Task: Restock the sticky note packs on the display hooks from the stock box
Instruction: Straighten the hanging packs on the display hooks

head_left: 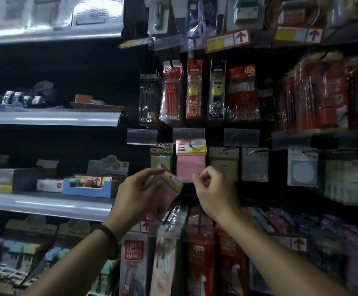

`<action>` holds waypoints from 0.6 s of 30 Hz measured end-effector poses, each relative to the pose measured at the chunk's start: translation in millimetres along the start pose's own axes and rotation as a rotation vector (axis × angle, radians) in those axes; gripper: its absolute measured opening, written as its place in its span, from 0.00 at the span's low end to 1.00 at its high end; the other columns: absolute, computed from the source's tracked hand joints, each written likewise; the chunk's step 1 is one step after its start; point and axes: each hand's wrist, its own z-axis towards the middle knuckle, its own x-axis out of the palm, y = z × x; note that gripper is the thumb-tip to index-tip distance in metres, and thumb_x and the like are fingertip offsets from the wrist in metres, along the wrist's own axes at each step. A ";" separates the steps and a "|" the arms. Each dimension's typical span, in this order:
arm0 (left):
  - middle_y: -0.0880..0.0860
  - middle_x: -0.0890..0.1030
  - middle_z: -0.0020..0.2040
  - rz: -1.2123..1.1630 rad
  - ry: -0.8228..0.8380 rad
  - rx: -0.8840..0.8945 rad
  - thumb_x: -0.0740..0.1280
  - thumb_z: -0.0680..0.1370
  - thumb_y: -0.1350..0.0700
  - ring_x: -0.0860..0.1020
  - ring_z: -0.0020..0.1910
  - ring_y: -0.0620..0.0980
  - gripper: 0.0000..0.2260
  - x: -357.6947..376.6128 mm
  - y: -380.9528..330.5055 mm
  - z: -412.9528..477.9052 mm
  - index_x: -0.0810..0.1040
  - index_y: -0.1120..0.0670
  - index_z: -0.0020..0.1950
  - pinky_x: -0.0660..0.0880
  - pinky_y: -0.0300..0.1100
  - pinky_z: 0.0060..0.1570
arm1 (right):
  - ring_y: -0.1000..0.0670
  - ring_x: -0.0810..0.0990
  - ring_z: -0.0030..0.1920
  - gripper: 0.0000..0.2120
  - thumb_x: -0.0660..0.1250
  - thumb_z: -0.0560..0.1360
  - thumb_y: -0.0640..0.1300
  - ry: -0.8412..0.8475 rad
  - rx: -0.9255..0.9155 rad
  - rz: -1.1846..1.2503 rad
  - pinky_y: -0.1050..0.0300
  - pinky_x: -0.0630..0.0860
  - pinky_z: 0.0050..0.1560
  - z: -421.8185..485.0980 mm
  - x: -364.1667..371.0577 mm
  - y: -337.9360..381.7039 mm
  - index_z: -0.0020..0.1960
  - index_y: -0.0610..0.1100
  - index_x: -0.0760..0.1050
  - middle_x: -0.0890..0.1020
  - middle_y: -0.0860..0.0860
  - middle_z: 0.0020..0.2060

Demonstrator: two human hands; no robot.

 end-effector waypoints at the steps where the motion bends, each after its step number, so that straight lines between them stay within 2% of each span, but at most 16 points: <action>1: 0.46 0.83 0.63 -0.119 -0.020 -0.017 0.68 0.84 0.54 0.83 0.58 0.48 0.13 0.4 -2.7 -4.1 0.82 0.36 0.63 0.83 0.39 0.41 | 0.58 0.79 0.31 0.14 0.69 0.82 0.56 0.035 0.043 0.040 0.63 0.69 0.30 -2.9 0.5 -1.0 0.40 0.51 0.76 0.81 0.54 0.32; 4: 0.52 0.83 0.61 -0.407 -0.006 -0.063 0.66 0.86 0.57 0.85 0.51 0.52 0.15 5.5 -19.4 -16.2 0.80 0.39 0.68 0.83 0.43 0.37 | 0.50 0.80 0.27 0.21 0.70 0.80 0.59 0.136 0.195 0.335 0.58 0.72 0.32 -5.4 3.9 0.0 0.37 0.45 0.80 0.83 0.48 0.30; 7: 0.52 0.83 0.60 -0.512 0.063 -0.051 0.65 0.86 0.58 0.86 0.51 0.55 0.16 13.2 -35.2 -23.9 0.76 0.40 0.70 0.86 0.51 0.41 | 0.47 0.78 0.24 0.20 0.70 0.81 0.56 0.178 0.178 0.513 0.56 0.70 0.29 -7.3 3.6 5.3 0.37 0.43 0.79 0.81 0.46 0.28; 10: 0.50 0.81 0.62 -0.367 0.097 -0.002 0.67 0.85 0.56 0.86 0.53 0.54 0.17 15.9 -38.3 -21.4 0.75 0.39 0.70 0.87 0.52 0.42 | 0.47 0.77 0.27 0.18 0.69 0.83 0.51 0.085 0.156 0.522 0.56 0.71 0.30 -4.4 -0.5 11.0 0.36 0.47 0.76 0.78 0.49 0.27; 13: 0.48 0.84 0.57 -0.158 0.102 0.061 0.69 0.84 0.56 0.88 0.48 0.50 0.19 16.8 -33.0 -11.8 0.76 0.38 0.71 0.86 0.46 0.41 | 0.50 0.76 0.30 0.18 0.69 0.83 0.52 0.022 0.177 0.524 0.51 0.75 0.35 8.4 0.8 9.4 0.36 0.49 0.77 0.75 0.56 0.25; 16: 0.49 0.83 0.59 -0.098 0.089 0.096 0.70 0.83 0.61 0.87 0.45 0.45 0.22 19.8 -29.5 0.1 0.76 0.42 0.74 0.84 0.39 0.40 | 0.50 0.78 0.29 0.17 0.69 0.83 0.53 -0.020 0.229 0.554 0.55 0.74 0.31 23.3 0.8 11.2 0.38 0.47 0.80 0.76 0.55 0.25; 18: 0.49 0.82 0.62 -0.075 0.092 0.136 0.69 0.83 0.65 0.86 0.46 0.43 0.26 22.6 -29.0 8.0 0.74 0.42 0.76 0.84 0.38 0.41 | 0.50 0.79 0.27 0.15 0.69 0.83 0.53 -0.045 0.262 0.594 0.58 0.75 0.27 33.0 -0.2 13.8 0.40 0.47 0.80 0.77 0.55 0.26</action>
